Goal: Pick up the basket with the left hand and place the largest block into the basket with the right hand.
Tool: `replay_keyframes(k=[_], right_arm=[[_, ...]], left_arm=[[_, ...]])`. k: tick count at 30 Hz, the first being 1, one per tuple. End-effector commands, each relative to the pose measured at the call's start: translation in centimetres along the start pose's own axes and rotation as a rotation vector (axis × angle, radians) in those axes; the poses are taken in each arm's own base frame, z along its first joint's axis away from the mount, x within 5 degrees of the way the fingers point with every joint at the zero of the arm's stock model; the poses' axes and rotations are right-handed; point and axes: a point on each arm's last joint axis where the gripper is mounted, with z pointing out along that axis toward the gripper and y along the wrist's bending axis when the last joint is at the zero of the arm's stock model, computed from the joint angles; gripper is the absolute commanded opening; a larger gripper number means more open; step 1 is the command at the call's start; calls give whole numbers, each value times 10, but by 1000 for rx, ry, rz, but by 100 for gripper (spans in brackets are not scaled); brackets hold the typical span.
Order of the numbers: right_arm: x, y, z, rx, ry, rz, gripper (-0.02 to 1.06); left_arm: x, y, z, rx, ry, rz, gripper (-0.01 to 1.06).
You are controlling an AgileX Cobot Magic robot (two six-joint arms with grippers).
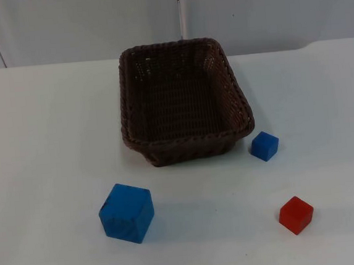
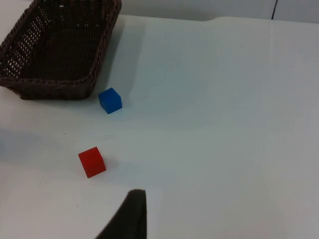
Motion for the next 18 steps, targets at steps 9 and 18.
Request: replay_keyframes(k=[9,18], right_arm=[[0,0,0,4,-3,1,105],[0,0,0,4,-3,1,105]], left_arm=[[-15,2,20,65,-2,-21,101],[-37,3,24,65,-15,-15,101]])
